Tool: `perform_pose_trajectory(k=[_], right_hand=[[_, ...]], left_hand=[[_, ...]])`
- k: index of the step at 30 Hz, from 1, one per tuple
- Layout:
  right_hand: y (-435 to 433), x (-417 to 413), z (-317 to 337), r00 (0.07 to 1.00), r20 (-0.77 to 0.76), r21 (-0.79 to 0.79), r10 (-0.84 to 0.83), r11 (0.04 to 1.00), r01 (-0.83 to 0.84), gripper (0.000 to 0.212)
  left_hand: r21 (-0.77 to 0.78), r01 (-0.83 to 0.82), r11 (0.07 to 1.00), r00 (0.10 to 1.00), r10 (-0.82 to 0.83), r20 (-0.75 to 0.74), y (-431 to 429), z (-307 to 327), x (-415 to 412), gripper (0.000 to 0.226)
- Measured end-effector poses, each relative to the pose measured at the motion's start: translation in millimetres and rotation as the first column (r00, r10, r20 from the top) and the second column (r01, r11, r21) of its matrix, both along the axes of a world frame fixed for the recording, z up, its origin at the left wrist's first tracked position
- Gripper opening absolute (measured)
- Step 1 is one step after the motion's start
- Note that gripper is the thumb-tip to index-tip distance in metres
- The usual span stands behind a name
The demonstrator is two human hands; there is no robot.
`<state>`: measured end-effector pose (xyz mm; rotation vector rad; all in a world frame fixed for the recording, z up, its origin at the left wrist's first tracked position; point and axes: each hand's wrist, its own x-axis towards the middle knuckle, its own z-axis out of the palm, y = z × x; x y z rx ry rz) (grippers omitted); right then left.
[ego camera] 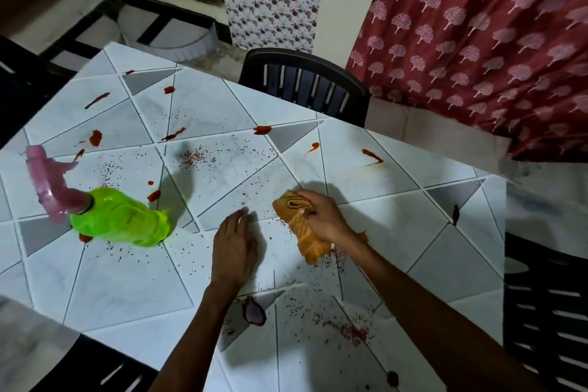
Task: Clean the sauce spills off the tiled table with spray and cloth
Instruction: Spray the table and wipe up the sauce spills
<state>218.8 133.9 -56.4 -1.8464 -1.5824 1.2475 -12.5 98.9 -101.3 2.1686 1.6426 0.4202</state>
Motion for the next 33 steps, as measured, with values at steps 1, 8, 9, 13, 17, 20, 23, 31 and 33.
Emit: perform_pose_trajectory(k=[1,8,9,13,17,20,23,31,33], right_hand=[[-8,12,5,0.998,-0.038,0.002,-0.054,0.999,0.054,0.049],[-102,130,39,0.908,0.007,0.029,-0.418,0.908,0.418,0.046],[-118,146,41,0.885,0.015,0.022,-0.466,0.885,0.465,0.049],[-183,189,47,0.778,0.005,0.029,-0.628,0.778,0.628,0.037],[-233,219,42,0.724,0.108,0.071,-0.682,0.731,0.678,0.033],[-266,231,35,0.686,0.171,0.067,-0.707,0.703,0.708,0.032],[-285,231,27,0.67,0.203,0.056,-0.714,0.692,0.72,0.039],[-271,206,5,0.667,0.234,0.025,-0.707,0.69,0.723,0.036],[-261,197,3,0.673,0.231,0.021,-0.703,0.695,0.719,0.039]], left_hand=[[0.003,0.017,1.0,1.0,-0.017,-0.016,-2,3,5,0.056],[-0.063,0.017,0.998,0.989,-0.026,-0.147,-31,-6,49,0.07],[-0.062,0.025,0.998,0.988,-0.034,-0.147,-37,-6,53,0.072],[-0.043,0.111,0.993,0.986,-0.116,-0.122,-68,1,84,0.069],[-0.123,0.2,0.972,0.955,-0.222,-0.196,-114,-4,109,0.079],[-0.176,0.202,0.964,0.939,-0.242,-0.246,-139,-10,121,0.085],[-0.2,0.183,0.962,0.942,-0.23,-0.244,-146,-11,124,0.089],[-0.161,0.165,0.973,0.956,-0.198,-0.215,-153,-9,125,0.089],[-0.17,0.171,0.97,0.959,-0.204,-0.199,-153,-10,123,0.087]])
